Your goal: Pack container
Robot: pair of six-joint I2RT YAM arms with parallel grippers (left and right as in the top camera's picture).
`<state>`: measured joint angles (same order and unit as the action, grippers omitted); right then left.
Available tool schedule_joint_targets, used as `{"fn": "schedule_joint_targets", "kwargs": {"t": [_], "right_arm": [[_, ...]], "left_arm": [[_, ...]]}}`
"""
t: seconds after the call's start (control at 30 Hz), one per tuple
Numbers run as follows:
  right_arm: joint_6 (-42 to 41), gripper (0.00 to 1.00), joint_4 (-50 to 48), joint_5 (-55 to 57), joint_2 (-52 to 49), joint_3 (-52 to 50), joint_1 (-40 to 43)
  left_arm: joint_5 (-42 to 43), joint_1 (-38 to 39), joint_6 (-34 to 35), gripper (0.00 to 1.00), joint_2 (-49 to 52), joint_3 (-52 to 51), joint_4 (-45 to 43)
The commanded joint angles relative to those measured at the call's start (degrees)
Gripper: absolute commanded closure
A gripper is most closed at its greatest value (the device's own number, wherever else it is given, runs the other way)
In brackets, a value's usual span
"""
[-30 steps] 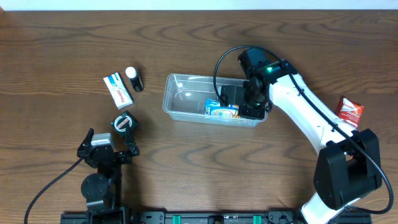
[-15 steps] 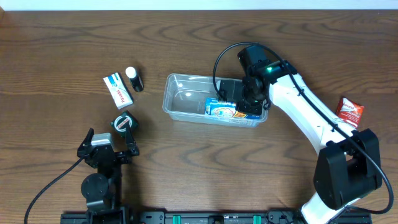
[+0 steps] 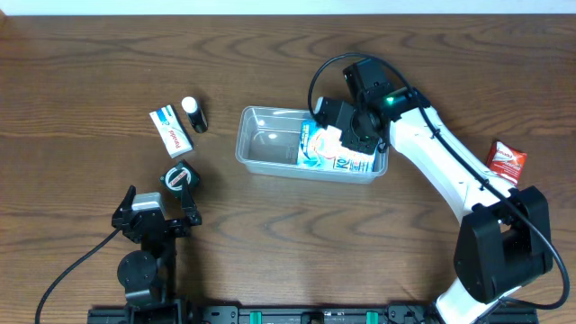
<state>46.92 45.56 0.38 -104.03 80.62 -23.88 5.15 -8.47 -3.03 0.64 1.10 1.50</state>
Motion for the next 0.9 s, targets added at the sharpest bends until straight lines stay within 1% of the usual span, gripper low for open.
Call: {"fn": "schedule_joint_targets", "kwargs": {"t": [0.0, 0.1, 0.3, 0.37, 0.43, 0.5, 0.6, 0.73, 0.87], "right_arm": [[-5.8, 0.67, -1.3, 1.2, -0.1, -0.1, 0.2], [-9.2, 0.67, -1.9, -2.4, -0.1, -0.1, 0.0], [-15.7, 0.69, -2.8, -18.1, -0.1, -0.1, -1.5], [-18.3, 0.73, -4.0, -23.5, -0.1, -0.1, -2.3], [-20.9, 0.8, -5.9, -26.3, -0.1, -0.1, -3.4], [-23.6, 0.84, -7.6, -26.3, -0.1, -0.1, -4.8], [-24.7, 0.9, -9.9, -24.7, -0.2, -0.1, -7.1], [-27.4, 0.99, -13.1, -14.8, -0.4, -0.1, -10.7], [-28.1, 0.99, -16.5, -9.6, -1.4, -0.1, -13.2]], "left_arm": [[0.6, 0.0, -0.4, 0.02, -0.3, -0.9, 2.1], [0.6, 0.0, -0.4, 0.02, -0.3, -0.9, 2.1], [0.6, 0.0, -0.4, 0.02, -0.3, -0.9, 2.1], [0.6, 0.0, -0.4, 0.02, -0.3, -0.9, 2.1], [0.6, 0.0, -0.4, 0.02, -0.3, -0.9, 2.1], [0.6, 0.0, -0.4, 0.02, -0.3, -0.9, 2.1], [0.6, 0.0, -0.4, 0.02, -0.3, -0.9, 2.1], [0.6, 0.0, -0.4, 0.02, -0.3, -0.9, 2.1], [0.6, 0.0, -0.4, 0.02, -0.3, -0.9, 2.1]]}}
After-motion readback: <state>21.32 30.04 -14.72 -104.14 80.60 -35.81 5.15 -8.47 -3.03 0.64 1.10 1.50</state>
